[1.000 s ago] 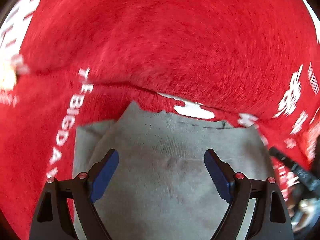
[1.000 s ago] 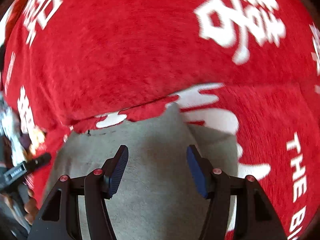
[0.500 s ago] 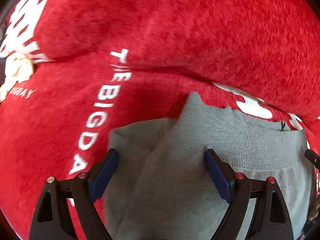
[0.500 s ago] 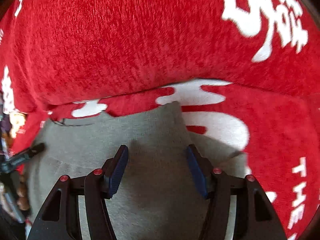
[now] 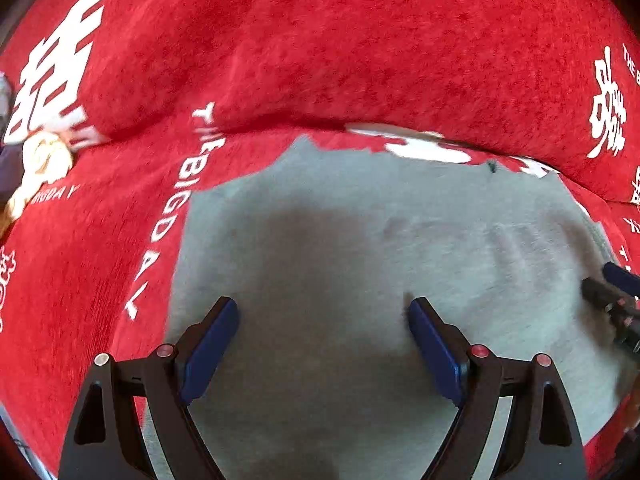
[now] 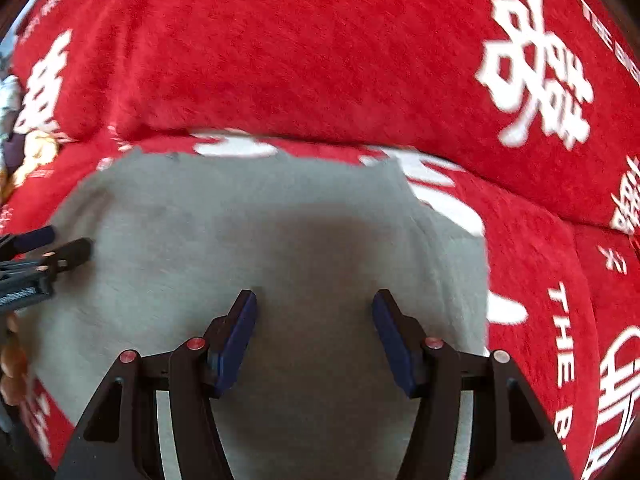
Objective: Fold small clothes
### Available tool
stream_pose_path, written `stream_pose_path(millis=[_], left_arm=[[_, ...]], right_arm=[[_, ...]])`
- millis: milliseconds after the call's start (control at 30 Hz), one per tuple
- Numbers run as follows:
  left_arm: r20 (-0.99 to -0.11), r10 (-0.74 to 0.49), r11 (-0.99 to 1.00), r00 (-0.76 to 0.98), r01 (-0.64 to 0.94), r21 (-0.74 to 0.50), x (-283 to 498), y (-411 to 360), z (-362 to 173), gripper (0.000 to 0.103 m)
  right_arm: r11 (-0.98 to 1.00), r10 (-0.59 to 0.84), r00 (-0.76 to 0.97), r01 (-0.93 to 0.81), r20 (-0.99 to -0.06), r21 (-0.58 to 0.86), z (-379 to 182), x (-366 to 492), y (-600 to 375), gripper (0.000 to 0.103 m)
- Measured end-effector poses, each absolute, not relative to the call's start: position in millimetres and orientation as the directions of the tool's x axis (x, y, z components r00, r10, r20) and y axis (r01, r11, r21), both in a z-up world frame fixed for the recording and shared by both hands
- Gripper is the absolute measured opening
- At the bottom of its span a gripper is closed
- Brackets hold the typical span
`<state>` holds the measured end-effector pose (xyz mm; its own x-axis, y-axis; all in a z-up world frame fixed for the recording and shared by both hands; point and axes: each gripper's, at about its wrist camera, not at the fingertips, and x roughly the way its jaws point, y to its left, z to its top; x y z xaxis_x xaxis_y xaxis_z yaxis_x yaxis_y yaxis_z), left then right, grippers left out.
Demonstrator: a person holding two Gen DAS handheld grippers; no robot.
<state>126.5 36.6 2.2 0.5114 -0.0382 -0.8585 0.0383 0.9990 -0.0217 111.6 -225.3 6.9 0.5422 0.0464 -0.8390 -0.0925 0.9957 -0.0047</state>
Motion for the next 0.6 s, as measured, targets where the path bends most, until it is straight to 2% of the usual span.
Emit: stream_pose_path(millis=[200, 333, 467, 600], left_arm=[[-0.845, -0.066, 0.998, 0.531, 0.052, -0.046, 114.4, 52.8, 3.3, 0.089], [-0.847, -0.041, 0.999, 0.529, 0.01, -0.042, 102.6, 51.6, 20.4, 0.089], [-0.83, -0.064, 0.998, 0.554, 0.037, -0.052, 74.8, 44.2, 32.1, 0.089], [-0.84, -0.045, 0.999, 0.541, 0.032, -0.034, 60.9, 45.2, 22.7, 0.089]], right_arm=[[0.995, 0.09, 0.55, -0.009, -0.83, 0.102, 1.0, 107.7, -269.1, 0.065], [1.0, 0.0, 0.555, 0.001, -0.832, 0.001, 16.0, 94.5, -253.6, 0.067], [0.999, 0.052, 0.601, -0.04, -0.797, 0.035, 33.6, 63.1, -235.0, 0.068], [0.997, 0.063, 0.605, -0.081, -0.794, 0.018, 28.4, 31.6, -215.9, 0.068]])
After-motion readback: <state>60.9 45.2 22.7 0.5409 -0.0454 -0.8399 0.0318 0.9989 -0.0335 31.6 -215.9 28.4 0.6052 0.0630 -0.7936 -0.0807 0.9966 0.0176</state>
